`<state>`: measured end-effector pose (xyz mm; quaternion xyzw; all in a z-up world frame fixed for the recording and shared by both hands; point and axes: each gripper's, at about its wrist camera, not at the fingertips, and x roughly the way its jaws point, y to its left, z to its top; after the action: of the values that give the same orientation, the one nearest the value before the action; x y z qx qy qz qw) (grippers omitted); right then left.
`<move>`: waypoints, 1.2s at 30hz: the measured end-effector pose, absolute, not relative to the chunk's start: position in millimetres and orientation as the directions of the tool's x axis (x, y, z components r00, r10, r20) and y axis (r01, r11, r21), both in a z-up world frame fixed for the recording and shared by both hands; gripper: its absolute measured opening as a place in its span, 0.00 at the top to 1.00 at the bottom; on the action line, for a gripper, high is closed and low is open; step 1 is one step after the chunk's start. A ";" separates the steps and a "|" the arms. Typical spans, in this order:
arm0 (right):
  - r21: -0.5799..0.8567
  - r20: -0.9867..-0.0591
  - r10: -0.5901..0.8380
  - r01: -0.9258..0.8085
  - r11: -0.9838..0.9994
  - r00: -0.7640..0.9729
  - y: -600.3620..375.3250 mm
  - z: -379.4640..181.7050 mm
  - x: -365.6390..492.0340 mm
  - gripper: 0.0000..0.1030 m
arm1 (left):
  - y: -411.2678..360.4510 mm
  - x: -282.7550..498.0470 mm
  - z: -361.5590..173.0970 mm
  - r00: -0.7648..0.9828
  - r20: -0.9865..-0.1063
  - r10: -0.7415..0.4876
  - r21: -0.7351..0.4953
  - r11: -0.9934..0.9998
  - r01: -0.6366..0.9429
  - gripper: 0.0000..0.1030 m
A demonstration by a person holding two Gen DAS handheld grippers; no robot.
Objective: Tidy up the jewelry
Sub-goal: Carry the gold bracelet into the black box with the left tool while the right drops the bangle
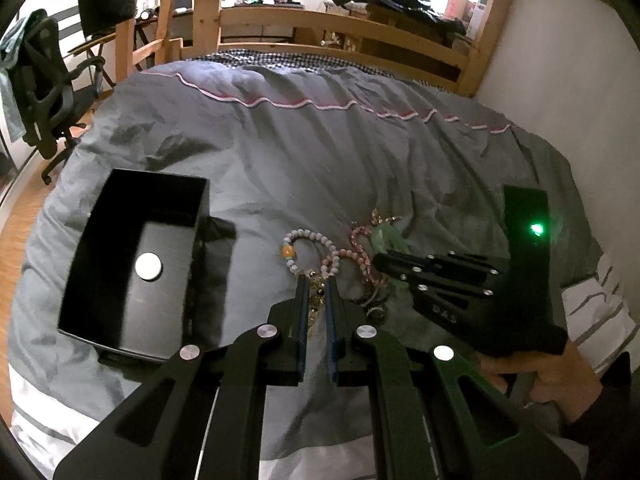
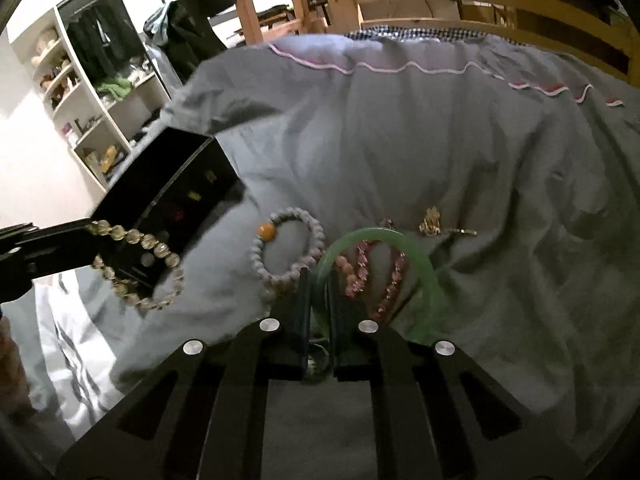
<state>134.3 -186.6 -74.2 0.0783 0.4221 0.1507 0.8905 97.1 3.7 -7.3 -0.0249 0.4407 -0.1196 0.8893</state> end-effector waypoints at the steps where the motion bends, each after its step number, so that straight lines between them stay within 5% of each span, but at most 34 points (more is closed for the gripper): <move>1: 0.265 -0.722 0.335 -0.205 0.942 0.605 -184.5 -70.0 133.3 0.92 | 6.3 96.7 -4.4 0.588 -0.774 -0.236 -0.153 0.970 0.189 0.93; 22: 0.180 -0.651 0.374 -0.343 0.922 0.661 -106.4 15.0 133.3 0.92 | 92.3 92.2 38.0 0.683 -0.715 -0.149 -0.166 0.985 0.041 0.93; 36: 0.176 -0.690 0.472 -0.505 0.845 0.548 11.9 -2.5 152.0 0.92 | 156.5 100.4 24.9 0.646 -0.752 -0.135 -0.238 0.968 -0.075 0.93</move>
<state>152.0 11.9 -2.5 -0.0216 0.3857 0.2778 0.8796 100.4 156.5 24.9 -0.1247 0.4206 -0.0168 0.8985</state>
